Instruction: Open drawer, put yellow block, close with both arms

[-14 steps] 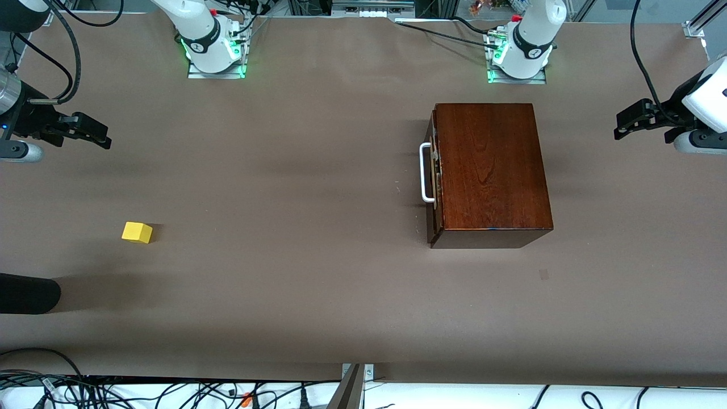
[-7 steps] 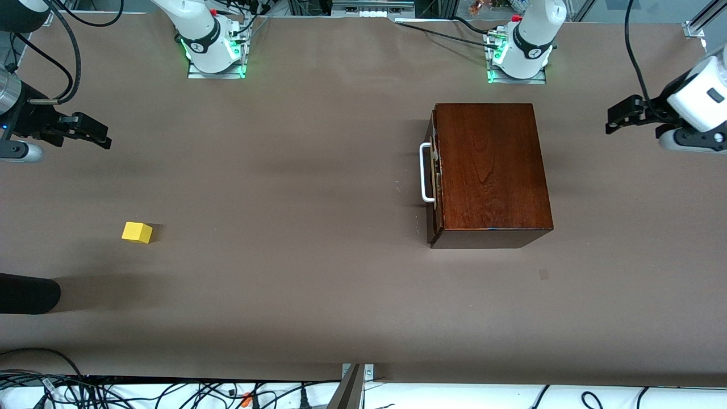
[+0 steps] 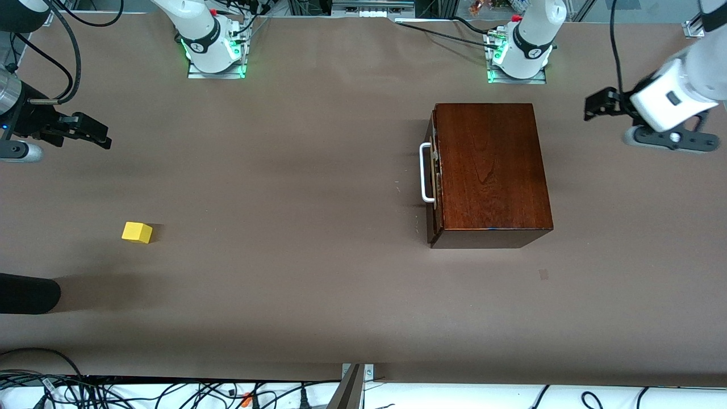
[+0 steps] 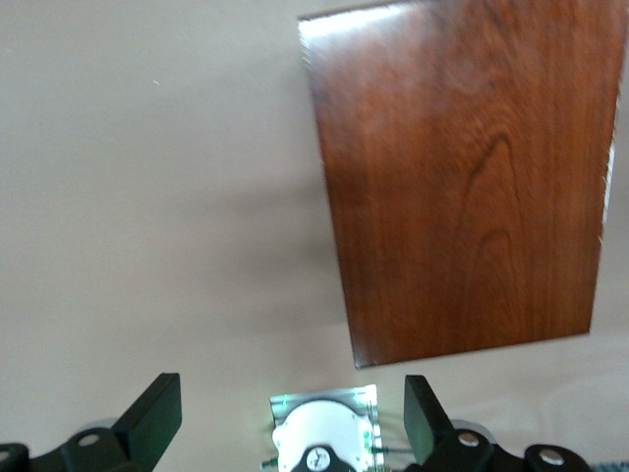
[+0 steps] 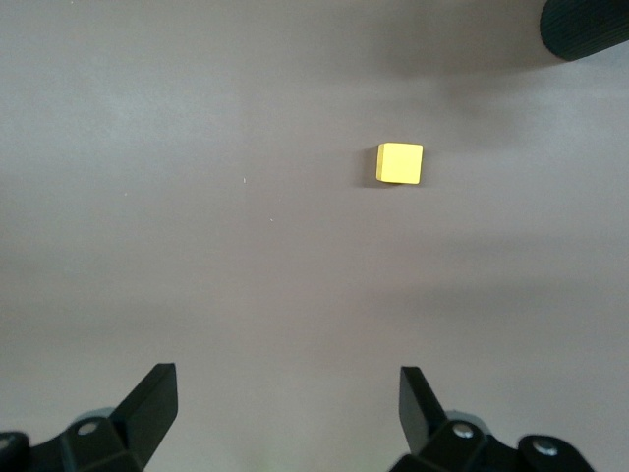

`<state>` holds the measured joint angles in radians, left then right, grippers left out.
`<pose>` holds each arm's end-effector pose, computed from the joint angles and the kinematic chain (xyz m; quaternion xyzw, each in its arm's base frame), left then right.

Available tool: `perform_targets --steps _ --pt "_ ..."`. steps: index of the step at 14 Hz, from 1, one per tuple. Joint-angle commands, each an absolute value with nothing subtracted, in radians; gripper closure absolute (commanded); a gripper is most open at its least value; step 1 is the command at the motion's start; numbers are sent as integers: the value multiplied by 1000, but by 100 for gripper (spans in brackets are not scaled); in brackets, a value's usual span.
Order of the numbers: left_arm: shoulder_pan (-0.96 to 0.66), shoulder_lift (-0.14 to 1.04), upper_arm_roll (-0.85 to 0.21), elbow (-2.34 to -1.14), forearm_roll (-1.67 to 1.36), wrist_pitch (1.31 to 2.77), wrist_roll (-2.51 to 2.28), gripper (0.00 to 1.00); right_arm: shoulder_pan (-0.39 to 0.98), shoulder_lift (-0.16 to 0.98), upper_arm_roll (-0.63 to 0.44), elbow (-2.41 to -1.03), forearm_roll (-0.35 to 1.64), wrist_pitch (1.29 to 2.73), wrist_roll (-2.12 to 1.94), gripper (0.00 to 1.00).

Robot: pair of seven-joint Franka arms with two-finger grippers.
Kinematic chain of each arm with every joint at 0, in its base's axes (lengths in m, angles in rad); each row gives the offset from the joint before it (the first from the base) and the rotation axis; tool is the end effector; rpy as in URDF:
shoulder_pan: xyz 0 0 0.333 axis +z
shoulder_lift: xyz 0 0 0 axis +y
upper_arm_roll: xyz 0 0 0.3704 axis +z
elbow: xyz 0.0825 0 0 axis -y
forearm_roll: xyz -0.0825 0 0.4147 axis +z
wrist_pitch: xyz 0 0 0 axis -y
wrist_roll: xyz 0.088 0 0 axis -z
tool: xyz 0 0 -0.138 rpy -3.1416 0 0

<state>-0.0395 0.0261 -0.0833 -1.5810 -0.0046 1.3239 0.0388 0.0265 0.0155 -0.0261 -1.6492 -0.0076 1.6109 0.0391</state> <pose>0.5513 -0.0681 0.6115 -0.9867 0.0803 0.1411 0.0026 0.5893 -0.0007 0.6028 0.9994 -0.0191 -0.0268 0.0045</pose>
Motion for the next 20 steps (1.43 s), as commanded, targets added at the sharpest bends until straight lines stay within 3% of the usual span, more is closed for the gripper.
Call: perform_targets --steps 1,7,14,20 --pt "-52 60 -168 -1522 -21 1319 21 0 12 20 -11 -1638 -8 1611 51 0" --pt "-144 219 -282 -1497 -9 1500 -160 0 12 25 -9 -1624 -9 1609 51 0" --pt "-435 403 -281 -1497 205 1675 -541 0 12 25 -9 -1620 -8 1608 52 0" --pt "-483 512 -279 -1511 276 1770 -581 0 12 26 -9 -1620 -9 1608 51 0"
